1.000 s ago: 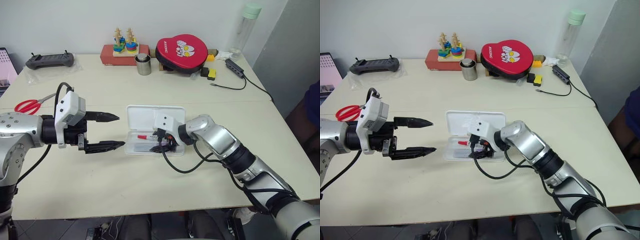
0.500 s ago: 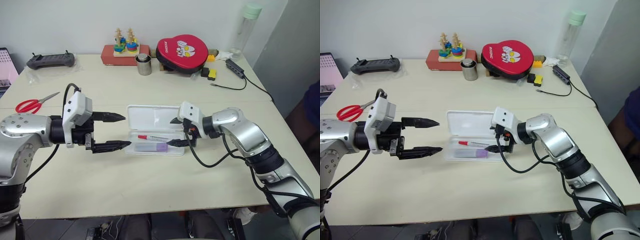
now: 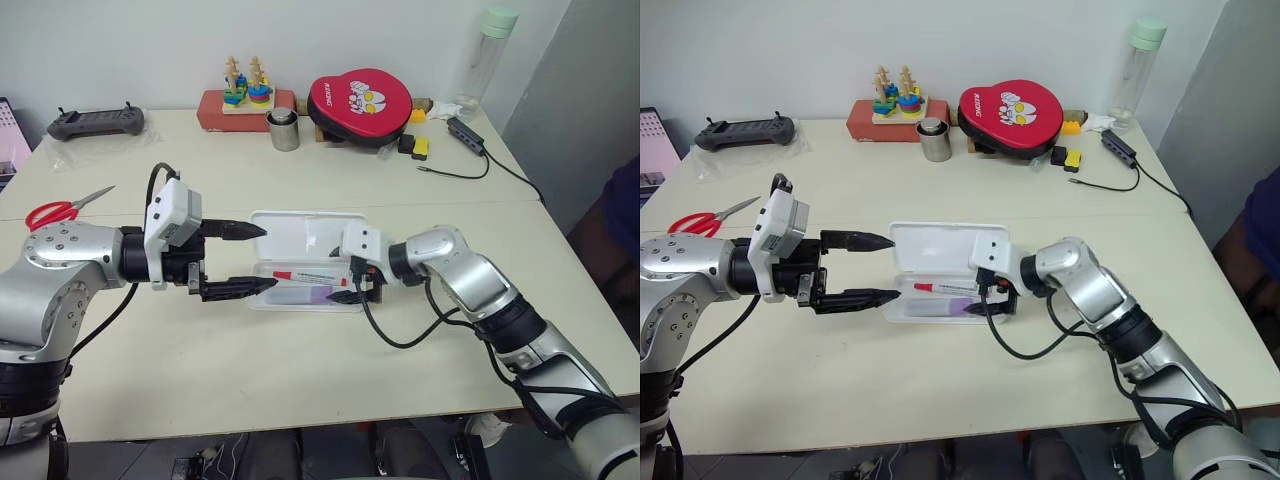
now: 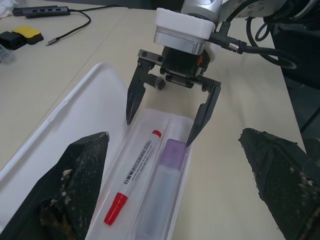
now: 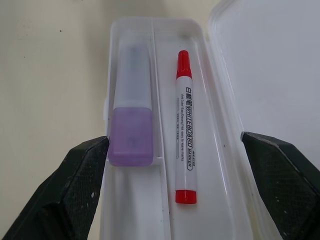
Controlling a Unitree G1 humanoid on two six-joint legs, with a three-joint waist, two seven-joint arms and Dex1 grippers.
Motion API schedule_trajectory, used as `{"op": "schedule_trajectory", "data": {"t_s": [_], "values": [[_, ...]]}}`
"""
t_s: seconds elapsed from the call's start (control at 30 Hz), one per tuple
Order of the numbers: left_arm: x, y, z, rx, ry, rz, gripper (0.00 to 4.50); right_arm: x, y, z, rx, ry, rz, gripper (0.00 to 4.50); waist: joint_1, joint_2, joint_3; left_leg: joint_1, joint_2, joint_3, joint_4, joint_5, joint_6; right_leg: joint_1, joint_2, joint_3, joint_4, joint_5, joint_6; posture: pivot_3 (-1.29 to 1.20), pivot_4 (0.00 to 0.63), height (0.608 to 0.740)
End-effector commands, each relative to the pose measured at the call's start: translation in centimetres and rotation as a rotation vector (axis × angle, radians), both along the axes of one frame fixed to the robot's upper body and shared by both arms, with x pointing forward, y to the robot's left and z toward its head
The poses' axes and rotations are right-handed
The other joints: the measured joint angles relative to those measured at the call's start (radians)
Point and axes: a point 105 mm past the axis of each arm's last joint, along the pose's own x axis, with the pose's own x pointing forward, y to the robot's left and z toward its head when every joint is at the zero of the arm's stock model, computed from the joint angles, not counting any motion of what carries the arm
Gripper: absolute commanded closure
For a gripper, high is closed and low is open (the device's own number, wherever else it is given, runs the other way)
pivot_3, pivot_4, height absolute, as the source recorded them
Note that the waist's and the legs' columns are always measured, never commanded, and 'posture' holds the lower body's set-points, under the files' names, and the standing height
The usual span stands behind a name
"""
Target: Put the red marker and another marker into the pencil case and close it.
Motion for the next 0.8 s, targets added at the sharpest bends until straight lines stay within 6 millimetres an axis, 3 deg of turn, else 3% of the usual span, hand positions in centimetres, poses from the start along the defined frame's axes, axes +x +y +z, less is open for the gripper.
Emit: {"op": "schedule_trajectory", "data": {"t_s": [0.03,0.8], "values": [[-0.5,-0.6,0.9,-0.009,-0.031,-0.029,0.0,0.1,-0.1,0.8,0.016,-0.038,0.02,0.07,0.0,0.0,0.0,0.0,0.0,0.0,0.0,0.0,0.0,0.0,0.0,0.0,0.0,0.0,0.0,0.0,0.15,0.74],[-0.5,-0.7,0.9,-0.012,-0.031,-0.03,0.0,0.9,-1.1,0.0,-0.004,-0.033,0.014,0.07,0.0,0.0,0.0,0.0,0.0,0.0,0.001,0.0,0.0,0.0,0.0,0.0,0.0,0.0,0.0,0.0,0.15,0.74]]}}
